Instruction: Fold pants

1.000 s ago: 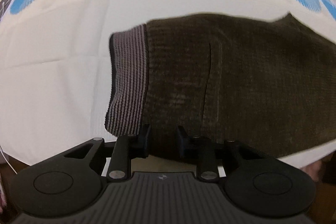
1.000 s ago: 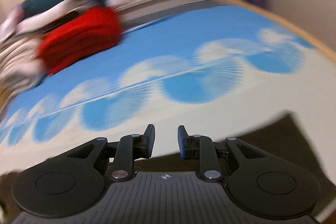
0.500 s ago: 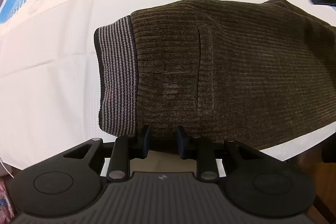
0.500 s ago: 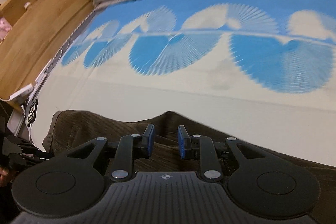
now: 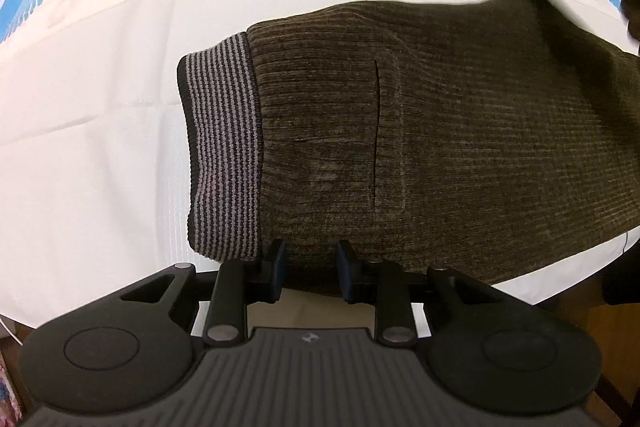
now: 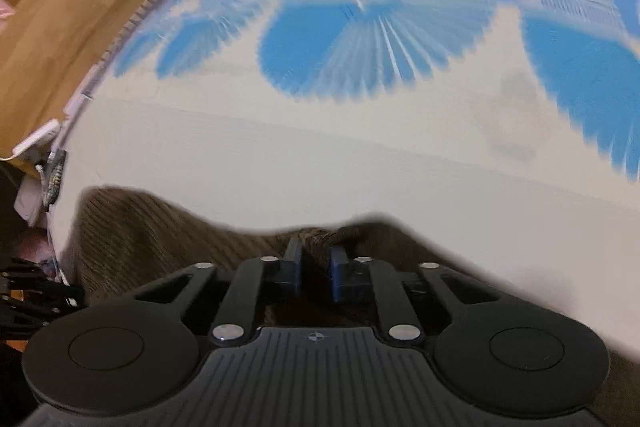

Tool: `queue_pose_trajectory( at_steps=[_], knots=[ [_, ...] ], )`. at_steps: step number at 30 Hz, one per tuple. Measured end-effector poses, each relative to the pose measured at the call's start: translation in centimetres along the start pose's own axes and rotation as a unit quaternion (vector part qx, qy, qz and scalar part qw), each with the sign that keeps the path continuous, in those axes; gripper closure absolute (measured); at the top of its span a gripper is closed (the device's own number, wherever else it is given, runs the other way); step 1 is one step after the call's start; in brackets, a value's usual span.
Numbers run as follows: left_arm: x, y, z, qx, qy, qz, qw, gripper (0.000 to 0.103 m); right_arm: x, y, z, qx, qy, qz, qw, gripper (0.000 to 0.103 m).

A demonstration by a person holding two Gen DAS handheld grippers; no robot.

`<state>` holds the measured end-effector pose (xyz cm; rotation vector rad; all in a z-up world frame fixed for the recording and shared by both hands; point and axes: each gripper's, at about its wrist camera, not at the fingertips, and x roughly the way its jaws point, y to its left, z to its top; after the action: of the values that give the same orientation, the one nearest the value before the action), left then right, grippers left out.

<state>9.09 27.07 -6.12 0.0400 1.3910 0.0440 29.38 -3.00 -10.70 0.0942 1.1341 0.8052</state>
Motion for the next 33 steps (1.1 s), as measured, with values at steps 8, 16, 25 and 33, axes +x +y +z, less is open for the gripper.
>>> queue_pose_trajectory(
  at_steps=[8, 16, 25, 33],
  knots=[
    [-0.7, -0.3, 0.3, -0.005, -0.007, 0.002, 1.0, 0.072, -1.9, -0.6, 1.6, 0.001, -0.072, -0.106, 0.992, 0.078],
    [-4.2, 1.9, 0.4, -0.072, -0.094, -0.048, 0.9918, 0.062, -3.5, -1.5, 0.7, -0.011, -0.039, -0.03, 0.999, 0.074],
    [-4.6, 1.2, 1.0, -0.069, -0.12, -0.021, 0.9901, 0.061, 0.4, 0.0, -1.3, -0.12, 0.003, -0.129, 0.984, 0.069],
    [-4.1, 0.5, 2.4, -0.071, -0.13, -0.001, 0.9889, 0.061, -3.0, -2.5, 0.4, -0.054, -0.066, -0.166, 0.983, 0.083]
  ],
)
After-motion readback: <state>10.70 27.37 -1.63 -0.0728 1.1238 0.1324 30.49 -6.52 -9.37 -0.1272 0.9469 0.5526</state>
